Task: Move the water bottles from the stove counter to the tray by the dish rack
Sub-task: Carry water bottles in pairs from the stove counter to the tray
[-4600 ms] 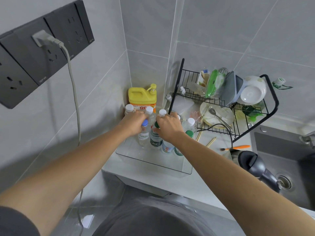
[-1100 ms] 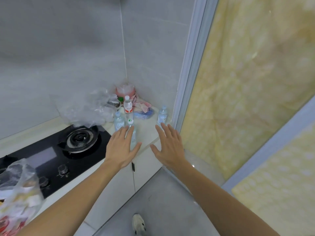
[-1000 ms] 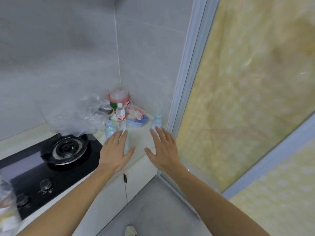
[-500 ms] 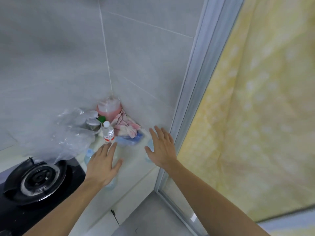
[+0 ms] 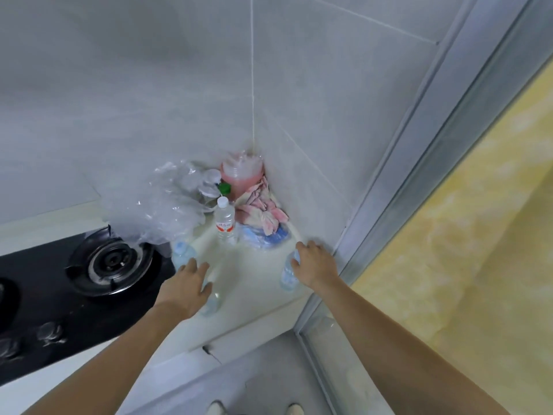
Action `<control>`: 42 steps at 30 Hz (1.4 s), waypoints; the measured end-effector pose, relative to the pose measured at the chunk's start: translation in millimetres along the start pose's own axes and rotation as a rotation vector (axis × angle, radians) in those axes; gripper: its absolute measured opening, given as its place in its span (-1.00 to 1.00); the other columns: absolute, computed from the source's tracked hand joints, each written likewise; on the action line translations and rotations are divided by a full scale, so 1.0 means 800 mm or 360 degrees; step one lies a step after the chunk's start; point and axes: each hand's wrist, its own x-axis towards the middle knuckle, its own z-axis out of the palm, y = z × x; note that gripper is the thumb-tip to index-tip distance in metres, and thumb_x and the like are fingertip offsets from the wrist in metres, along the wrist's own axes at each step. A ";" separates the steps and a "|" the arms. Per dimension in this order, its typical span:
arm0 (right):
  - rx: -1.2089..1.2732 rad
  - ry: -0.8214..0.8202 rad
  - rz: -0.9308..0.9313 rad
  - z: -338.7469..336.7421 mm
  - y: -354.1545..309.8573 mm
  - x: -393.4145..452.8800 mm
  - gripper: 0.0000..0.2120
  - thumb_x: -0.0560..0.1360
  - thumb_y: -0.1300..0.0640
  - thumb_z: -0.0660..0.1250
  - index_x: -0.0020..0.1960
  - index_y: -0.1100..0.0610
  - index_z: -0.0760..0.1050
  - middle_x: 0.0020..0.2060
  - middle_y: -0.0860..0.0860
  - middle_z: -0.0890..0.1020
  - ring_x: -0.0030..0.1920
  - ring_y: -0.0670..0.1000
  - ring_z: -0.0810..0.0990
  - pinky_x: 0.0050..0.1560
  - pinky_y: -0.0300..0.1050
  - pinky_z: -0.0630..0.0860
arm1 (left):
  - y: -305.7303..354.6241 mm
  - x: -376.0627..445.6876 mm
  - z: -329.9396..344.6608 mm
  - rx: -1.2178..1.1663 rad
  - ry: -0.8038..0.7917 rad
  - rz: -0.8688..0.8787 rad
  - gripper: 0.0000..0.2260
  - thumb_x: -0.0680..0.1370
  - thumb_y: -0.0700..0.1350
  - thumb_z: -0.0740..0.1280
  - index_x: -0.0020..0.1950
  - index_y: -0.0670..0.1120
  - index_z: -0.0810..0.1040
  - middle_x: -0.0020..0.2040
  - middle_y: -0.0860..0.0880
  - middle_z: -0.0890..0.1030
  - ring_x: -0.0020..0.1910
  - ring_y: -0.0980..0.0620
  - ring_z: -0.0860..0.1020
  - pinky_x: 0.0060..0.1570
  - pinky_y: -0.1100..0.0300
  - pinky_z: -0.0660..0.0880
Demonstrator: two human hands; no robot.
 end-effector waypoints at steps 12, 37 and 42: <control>-0.0054 0.0076 -0.0423 -0.017 -0.013 0.026 -0.63 0.66 -0.13 0.21 0.26 0.15 0.44 0.08 0.16 0.65 0.09 0.25 0.64 -0.06 0.02 0.49 | -0.002 -0.028 -0.022 -0.0135 0.0147 0.0026 -0.75 0.65 0.20 0.19 0.01 0.05 0.26 -0.18 0.03 0.54 -0.30 -0.06 0.51 -0.31 0.05 0.41; 0.0400 0.0012 -0.1733 -0.046 -0.367 -0.187 -0.73 0.56 -0.15 0.37 -0.10 0.03 0.42 -0.36 -0.06 0.50 -0.26 0.06 0.52 -0.27 -0.02 0.39 | -0.142 -0.375 -0.069 -0.0254 0.0671 -0.0774 -0.73 0.65 0.19 0.21 0.04 -0.01 0.37 -0.22 0.00 0.54 -0.27 -0.06 0.52 -0.39 0.06 0.36; 0.0347 -0.0023 -0.1881 -0.008 -0.480 -0.290 -0.74 0.54 -0.17 0.37 -0.09 0.00 0.43 -0.29 -0.05 0.54 -0.18 0.11 0.56 -0.20 0.00 0.45 | -0.212 -0.514 -0.044 -0.0309 0.0769 -0.0921 -0.76 0.65 0.18 0.22 0.05 0.01 0.39 -0.18 -0.01 0.56 -0.25 -0.04 0.52 -0.34 0.04 0.39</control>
